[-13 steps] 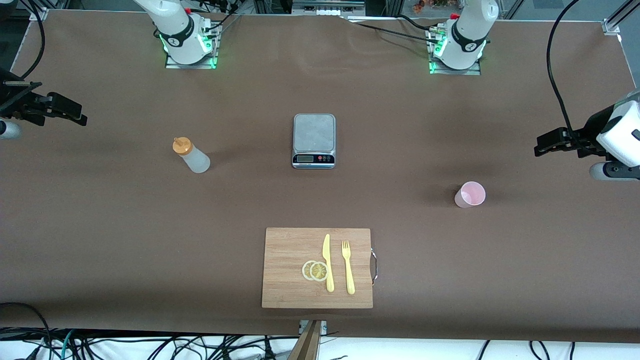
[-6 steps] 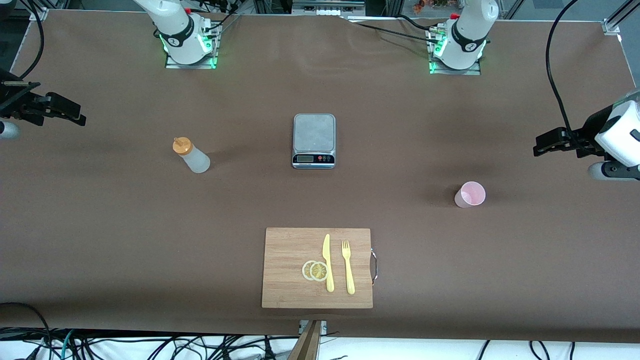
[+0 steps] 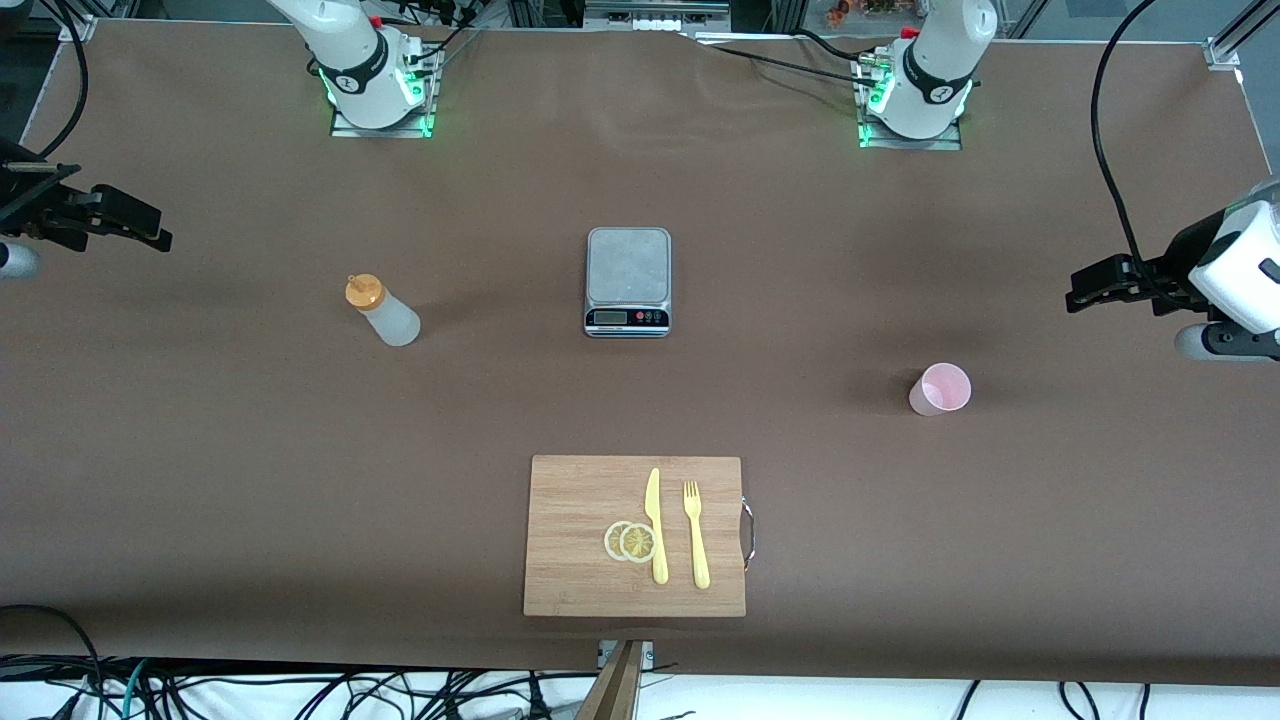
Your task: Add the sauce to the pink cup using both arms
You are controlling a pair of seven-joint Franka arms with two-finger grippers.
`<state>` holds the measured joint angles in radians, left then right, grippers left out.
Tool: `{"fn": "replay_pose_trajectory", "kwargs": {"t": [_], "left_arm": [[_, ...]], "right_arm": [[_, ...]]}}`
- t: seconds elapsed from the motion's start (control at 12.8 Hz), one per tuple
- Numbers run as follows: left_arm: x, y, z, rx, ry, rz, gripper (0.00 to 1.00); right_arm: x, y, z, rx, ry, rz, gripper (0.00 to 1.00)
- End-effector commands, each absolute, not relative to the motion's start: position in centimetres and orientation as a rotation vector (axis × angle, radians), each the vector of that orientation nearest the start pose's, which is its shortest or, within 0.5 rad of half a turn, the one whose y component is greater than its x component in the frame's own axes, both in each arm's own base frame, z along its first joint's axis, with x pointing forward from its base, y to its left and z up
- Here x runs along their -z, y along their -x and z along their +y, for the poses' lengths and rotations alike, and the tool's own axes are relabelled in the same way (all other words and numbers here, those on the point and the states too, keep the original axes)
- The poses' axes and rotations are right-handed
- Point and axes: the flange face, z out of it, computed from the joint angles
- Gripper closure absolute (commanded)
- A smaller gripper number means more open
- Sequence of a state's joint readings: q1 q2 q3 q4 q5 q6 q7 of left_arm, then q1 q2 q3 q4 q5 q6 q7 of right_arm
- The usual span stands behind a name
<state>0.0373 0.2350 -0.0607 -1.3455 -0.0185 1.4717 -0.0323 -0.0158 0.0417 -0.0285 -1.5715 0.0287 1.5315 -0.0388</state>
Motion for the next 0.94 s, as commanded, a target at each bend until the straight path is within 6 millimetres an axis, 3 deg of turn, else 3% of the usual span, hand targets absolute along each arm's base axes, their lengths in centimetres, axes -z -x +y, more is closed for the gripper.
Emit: {"fn": "replay_pose_trajectory", "kwargs": {"t": [0.0,0.62,0.86], "left_arm": [[-58.6,-61.3,-1.5,-0.164,3.149,0.028,0.0],[-58.4,-61.5,-1.5,-0.174,3.178,0.018,0.0],[-55.9,-62.4,-0.9,-0.234,3.17,-0.001,0.0]], "right_arm": [[-60.3,-55.6,-2.3,-0.105,3.108,0.005,0.0],[-60.3,-55.6,-2.1,-0.105,3.108,0.0,0.0],[-60.3,-55.6,-2.1,-0.105,3.108,-0.002,0.0]]}}
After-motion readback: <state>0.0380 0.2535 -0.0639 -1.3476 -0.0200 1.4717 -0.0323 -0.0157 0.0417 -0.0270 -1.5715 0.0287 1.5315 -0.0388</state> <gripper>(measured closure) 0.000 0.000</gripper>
